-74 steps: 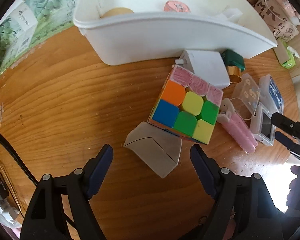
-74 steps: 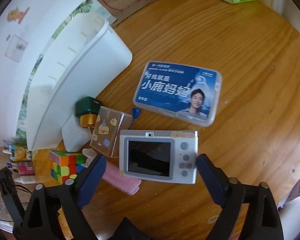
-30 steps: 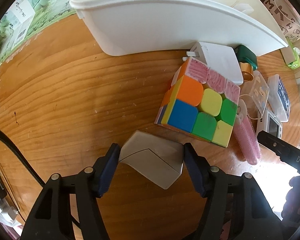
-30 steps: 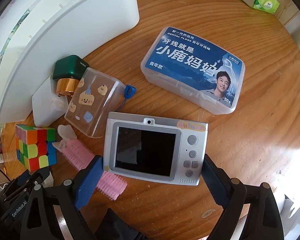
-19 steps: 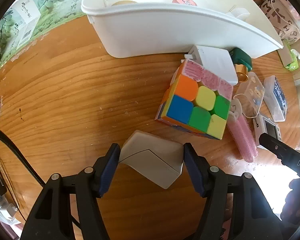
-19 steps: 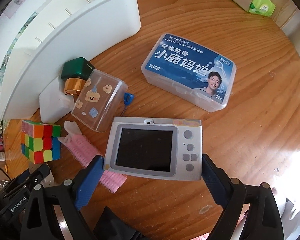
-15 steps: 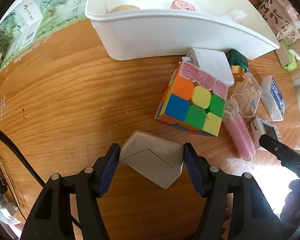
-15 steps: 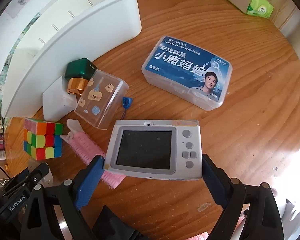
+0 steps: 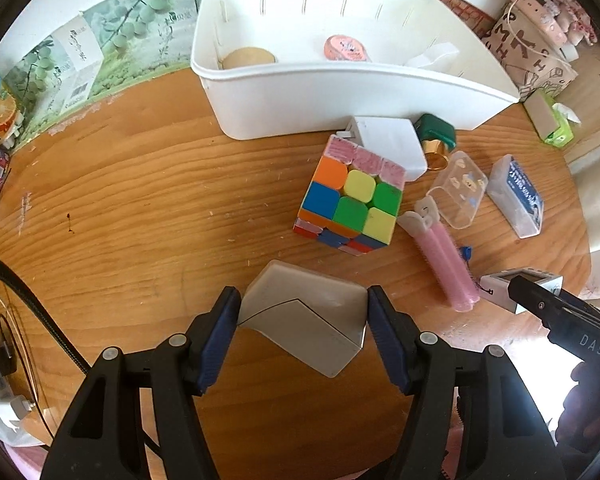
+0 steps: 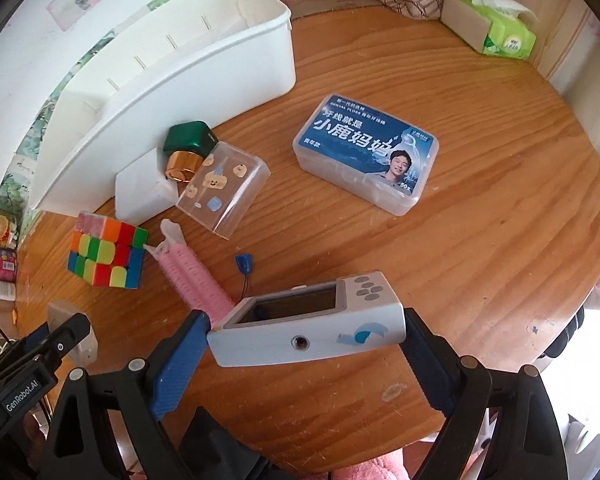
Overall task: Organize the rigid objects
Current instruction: 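Carry the beige card and white screen toy over the white bin with both grippers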
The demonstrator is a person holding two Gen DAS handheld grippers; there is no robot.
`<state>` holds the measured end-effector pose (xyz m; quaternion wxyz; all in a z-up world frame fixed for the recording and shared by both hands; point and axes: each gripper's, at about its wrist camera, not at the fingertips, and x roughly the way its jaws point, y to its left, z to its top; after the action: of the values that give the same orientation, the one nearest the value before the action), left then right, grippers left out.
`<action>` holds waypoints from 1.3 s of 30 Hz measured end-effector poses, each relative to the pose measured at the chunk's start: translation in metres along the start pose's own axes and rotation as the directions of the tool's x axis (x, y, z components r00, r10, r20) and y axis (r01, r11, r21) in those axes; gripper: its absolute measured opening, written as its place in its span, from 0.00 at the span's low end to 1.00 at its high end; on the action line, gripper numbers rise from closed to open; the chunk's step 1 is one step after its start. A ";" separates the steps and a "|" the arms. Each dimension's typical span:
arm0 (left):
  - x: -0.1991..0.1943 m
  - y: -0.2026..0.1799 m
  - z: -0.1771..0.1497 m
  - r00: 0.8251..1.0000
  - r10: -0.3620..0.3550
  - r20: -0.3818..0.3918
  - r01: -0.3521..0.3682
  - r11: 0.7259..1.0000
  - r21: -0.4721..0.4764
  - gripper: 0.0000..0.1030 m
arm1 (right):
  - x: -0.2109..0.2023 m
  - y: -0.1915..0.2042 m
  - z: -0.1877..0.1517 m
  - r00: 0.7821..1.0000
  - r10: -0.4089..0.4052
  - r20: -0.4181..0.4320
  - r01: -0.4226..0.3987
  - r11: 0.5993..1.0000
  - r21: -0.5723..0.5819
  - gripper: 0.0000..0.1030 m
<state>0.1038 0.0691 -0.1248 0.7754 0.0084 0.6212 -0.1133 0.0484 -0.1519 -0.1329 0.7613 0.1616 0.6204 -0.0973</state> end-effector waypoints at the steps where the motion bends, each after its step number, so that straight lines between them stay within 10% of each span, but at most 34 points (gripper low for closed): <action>1: -0.003 -0.002 -0.002 1.000 0.002 0.010 -0.002 1.000 -0.004 0.66 | -0.004 -0.001 -0.002 1.000 0.001 0.009 -0.001 1.000 -0.005 0.91; 18: -0.053 0.000 -0.010 0.961 -0.068 0.267 0.092 0.993 -0.078 0.66 | -0.073 0.022 -0.012 0.964 0.136 0.226 -0.089 0.974 -0.206 0.91; 39: -0.110 0.008 0.002 0.758 -0.146 0.635 0.281 0.953 -0.116 0.66 | -0.130 0.035 0.035 0.812 0.270 0.517 -0.093 0.935 -0.343 0.91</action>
<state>0.0849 0.0951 -0.0188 0.9144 -0.1801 0.3370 -0.1333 0.0649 -0.1390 0.0043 0.9298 0.0670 0.3607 0.0299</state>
